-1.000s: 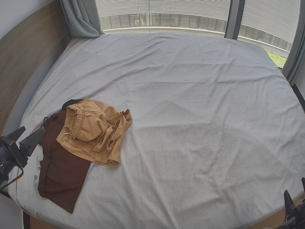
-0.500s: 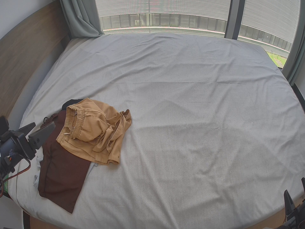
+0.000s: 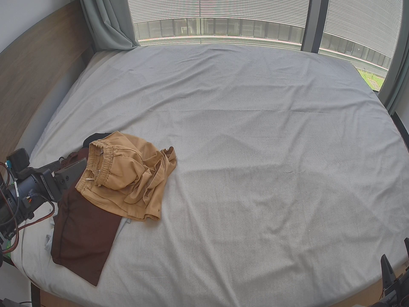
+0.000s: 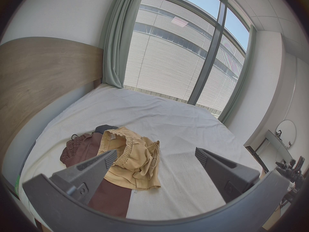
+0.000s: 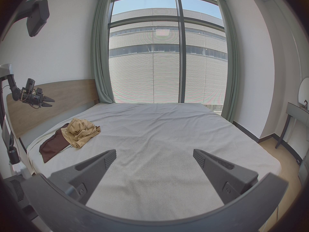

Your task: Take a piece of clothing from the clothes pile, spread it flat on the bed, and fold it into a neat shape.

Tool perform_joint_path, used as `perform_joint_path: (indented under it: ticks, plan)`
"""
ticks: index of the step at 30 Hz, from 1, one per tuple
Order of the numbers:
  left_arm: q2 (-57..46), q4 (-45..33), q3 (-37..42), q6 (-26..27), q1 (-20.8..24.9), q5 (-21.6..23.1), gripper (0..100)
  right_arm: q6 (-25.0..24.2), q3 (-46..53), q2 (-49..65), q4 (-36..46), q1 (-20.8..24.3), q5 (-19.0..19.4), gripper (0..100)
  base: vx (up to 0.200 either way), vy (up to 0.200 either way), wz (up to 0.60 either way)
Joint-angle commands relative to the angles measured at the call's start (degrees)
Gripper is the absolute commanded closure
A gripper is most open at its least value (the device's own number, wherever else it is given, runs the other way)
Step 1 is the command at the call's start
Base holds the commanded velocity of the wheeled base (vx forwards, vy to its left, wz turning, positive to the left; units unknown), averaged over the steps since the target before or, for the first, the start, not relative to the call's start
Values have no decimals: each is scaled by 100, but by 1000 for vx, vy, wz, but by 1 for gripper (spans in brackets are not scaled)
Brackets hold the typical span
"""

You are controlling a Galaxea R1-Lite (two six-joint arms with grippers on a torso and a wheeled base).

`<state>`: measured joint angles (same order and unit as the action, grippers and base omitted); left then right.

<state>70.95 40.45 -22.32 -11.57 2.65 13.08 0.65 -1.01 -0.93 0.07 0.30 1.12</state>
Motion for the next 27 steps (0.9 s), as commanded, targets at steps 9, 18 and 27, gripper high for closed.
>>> perform_joint_path:
  ticks: [9,18,27]
  plan:
    - [1105,649,-27,-12,-98,72,0,-12,92,93,1,5,11,0,0,0,0]
    - [1887,1106,-132,-12,-300,344,0,-21,92,93,1,5,2,0,0,0,0]
    - [2784,1598,-528,-12,-414,485,0,-21,92,93,1,5,2,0,0,0,0]
